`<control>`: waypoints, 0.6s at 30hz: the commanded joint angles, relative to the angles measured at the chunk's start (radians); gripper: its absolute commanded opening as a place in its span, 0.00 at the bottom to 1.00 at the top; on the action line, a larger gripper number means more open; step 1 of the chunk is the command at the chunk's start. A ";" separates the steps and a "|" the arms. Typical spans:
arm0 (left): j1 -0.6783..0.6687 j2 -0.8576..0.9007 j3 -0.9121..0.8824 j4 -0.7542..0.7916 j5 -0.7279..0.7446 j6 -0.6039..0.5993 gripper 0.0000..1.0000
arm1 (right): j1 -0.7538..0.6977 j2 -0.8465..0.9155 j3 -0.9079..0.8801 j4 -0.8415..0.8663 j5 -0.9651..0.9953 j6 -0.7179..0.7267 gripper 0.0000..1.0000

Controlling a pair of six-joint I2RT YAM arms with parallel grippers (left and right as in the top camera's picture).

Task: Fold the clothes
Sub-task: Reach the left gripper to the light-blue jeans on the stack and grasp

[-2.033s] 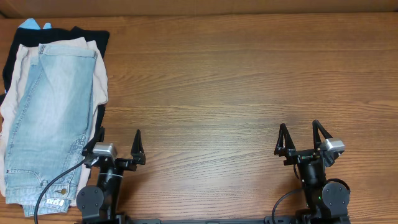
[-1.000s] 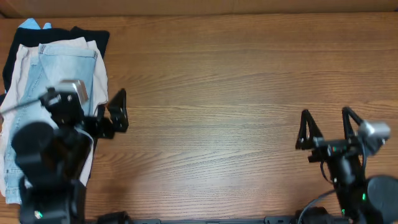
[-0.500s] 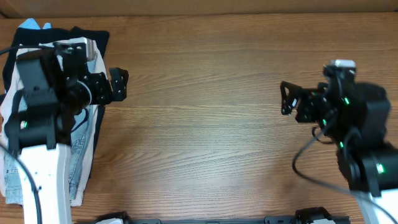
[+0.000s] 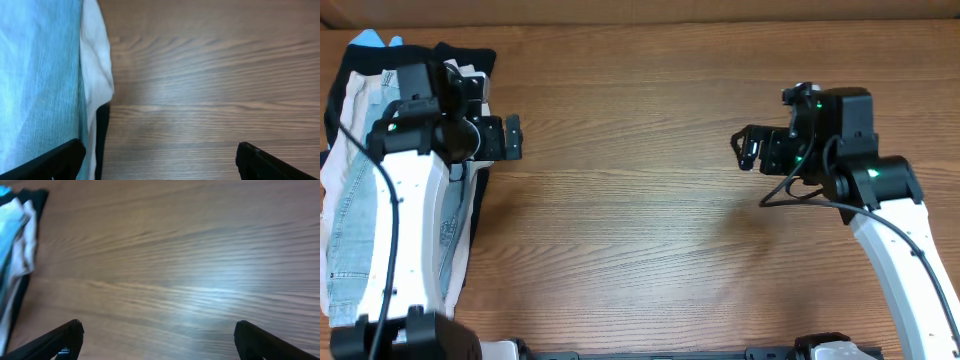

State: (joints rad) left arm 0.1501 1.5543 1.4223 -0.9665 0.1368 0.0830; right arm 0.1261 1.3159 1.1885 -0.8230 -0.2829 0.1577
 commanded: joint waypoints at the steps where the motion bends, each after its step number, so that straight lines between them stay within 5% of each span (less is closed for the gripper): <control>1: 0.007 0.024 0.020 -0.005 -0.085 0.026 1.00 | 0.005 0.022 0.026 0.006 -0.129 0.002 0.96; 6: 0.041 0.044 0.020 0.010 -0.250 0.026 1.00 | 0.008 0.062 0.019 0.006 -0.146 0.002 0.88; 18: 0.056 0.105 0.020 -0.017 -0.372 0.085 0.87 | 0.043 0.154 0.013 0.012 -0.149 0.002 0.85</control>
State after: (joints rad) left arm 0.2039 1.6188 1.4227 -0.9787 -0.1780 0.1429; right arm 0.1608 1.4624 1.1885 -0.8219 -0.4171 0.1600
